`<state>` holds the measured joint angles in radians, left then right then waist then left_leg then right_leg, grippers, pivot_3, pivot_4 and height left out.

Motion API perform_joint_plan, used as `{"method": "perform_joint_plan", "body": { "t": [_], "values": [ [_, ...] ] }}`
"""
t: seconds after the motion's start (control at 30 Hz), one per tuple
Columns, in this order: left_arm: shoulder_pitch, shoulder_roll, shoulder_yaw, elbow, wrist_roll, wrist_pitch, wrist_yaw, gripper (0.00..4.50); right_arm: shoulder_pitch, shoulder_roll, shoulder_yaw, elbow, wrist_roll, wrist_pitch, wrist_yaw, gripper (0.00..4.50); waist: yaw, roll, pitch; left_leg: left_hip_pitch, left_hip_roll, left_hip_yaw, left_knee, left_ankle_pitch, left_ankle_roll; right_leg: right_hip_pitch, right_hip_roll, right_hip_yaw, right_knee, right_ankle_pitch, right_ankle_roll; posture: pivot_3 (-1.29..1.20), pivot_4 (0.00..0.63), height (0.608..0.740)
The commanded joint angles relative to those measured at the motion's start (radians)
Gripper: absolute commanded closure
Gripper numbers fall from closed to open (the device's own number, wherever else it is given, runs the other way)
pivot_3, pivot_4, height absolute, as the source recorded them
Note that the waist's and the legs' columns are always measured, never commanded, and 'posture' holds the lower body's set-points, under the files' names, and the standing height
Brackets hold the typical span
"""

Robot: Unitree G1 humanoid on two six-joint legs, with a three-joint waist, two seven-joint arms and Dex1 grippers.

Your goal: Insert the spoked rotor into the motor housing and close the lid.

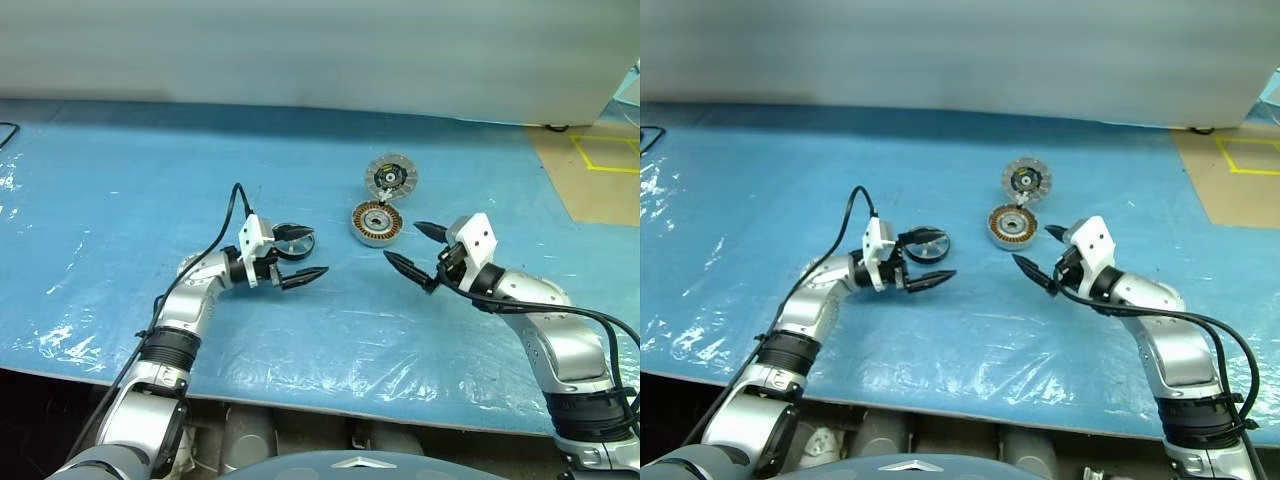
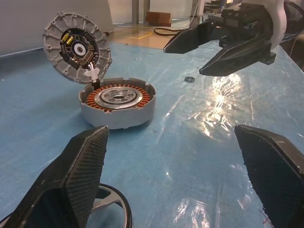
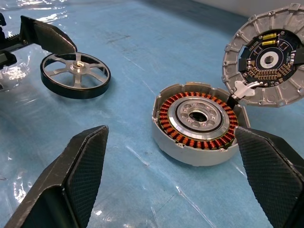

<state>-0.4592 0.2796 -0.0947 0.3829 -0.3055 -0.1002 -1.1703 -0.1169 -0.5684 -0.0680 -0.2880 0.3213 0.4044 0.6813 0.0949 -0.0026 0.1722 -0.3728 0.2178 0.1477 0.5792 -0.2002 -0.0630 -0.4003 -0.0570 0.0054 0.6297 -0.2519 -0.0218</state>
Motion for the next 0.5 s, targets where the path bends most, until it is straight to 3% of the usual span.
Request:
{"method": "perform_joint_plan", "body": {
  "t": [0.03,0.5],
  "values": [
    [-0.014,0.001,-0.007,-0.040,-0.002,0.001,0.000,0.00,-0.004,-0.011,-0.012,-0.033,0.001,-0.005,-0.003,0.03,0.000,0.000,0.000,0.000,0.000,0.000,0.000,0.000,0.000,0.000,0.000,0.000,0.000,0.000,0.000,0.00,0.150,0.740],
    [-0.031,-0.003,-0.010,-0.025,-0.004,-0.004,-0.004,0.00,-0.009,-0.021,-0.028,-0.026,0.001,-0.007,-0.003,0.03,0.000,0.000,0.000,0.000,0.000,0.000,0.000,0.000,0.000,0.000,0.000,0.000,0.000,0.000,0.000,0.00,0.150,0.740]
  ]
}}
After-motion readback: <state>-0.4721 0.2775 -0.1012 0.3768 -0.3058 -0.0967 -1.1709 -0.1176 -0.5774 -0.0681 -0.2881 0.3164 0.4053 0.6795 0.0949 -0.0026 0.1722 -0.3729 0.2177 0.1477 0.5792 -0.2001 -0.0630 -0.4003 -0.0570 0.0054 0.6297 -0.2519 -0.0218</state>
